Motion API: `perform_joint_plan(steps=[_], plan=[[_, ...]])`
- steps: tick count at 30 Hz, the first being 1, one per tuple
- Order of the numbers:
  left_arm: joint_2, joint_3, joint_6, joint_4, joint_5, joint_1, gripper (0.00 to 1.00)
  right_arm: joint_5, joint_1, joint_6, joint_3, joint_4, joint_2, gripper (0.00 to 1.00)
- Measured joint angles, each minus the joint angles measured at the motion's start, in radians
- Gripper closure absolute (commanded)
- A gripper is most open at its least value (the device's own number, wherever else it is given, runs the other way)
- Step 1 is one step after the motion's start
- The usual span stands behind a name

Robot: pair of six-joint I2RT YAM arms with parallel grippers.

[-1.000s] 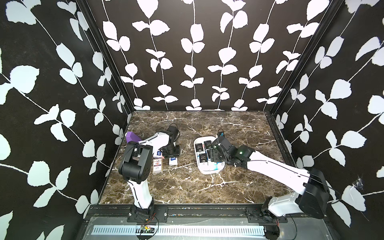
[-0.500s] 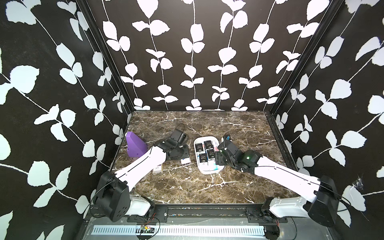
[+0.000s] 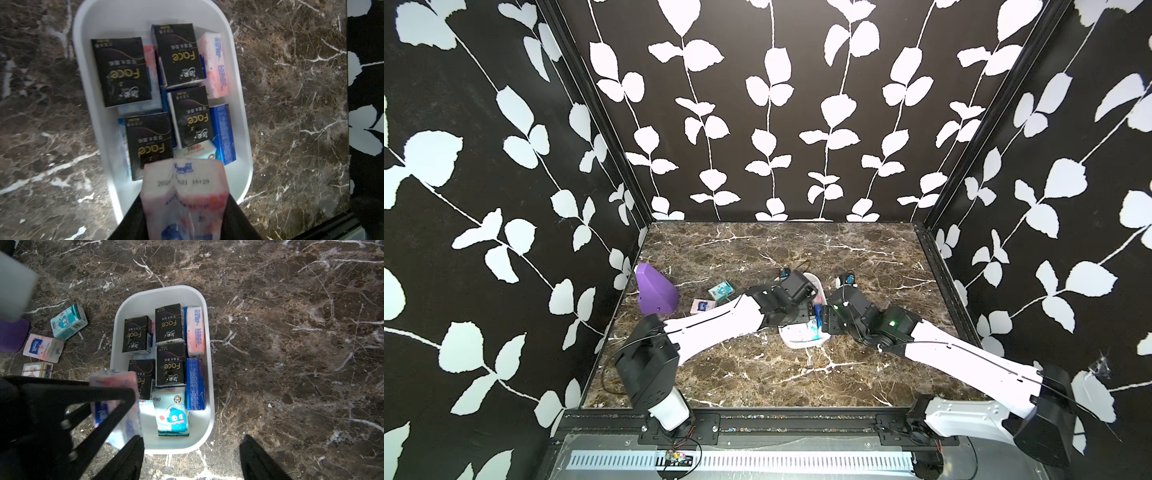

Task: Put the pocket tissues into the storage box
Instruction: Place the pocket tissues in the storage box.

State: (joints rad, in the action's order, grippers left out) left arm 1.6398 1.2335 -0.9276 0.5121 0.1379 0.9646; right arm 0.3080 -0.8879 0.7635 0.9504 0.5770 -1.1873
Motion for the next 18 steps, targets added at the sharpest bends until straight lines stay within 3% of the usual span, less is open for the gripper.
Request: perform_joint_plan(steps=[10, 18], plan=[[0.035, -0.013, -0.035, -0.001, 0.12, 0.013, 0.53, 0.016, 0.001, 0.019, -0.027, 0.013, 0.049, 0.26], [0.035, -0.031, -0.061, 0.001, 0.127, 0.016, 0.51, 0.012, 0.001, 0.018, -0.027, 0.009, 0.004, 0.27]])
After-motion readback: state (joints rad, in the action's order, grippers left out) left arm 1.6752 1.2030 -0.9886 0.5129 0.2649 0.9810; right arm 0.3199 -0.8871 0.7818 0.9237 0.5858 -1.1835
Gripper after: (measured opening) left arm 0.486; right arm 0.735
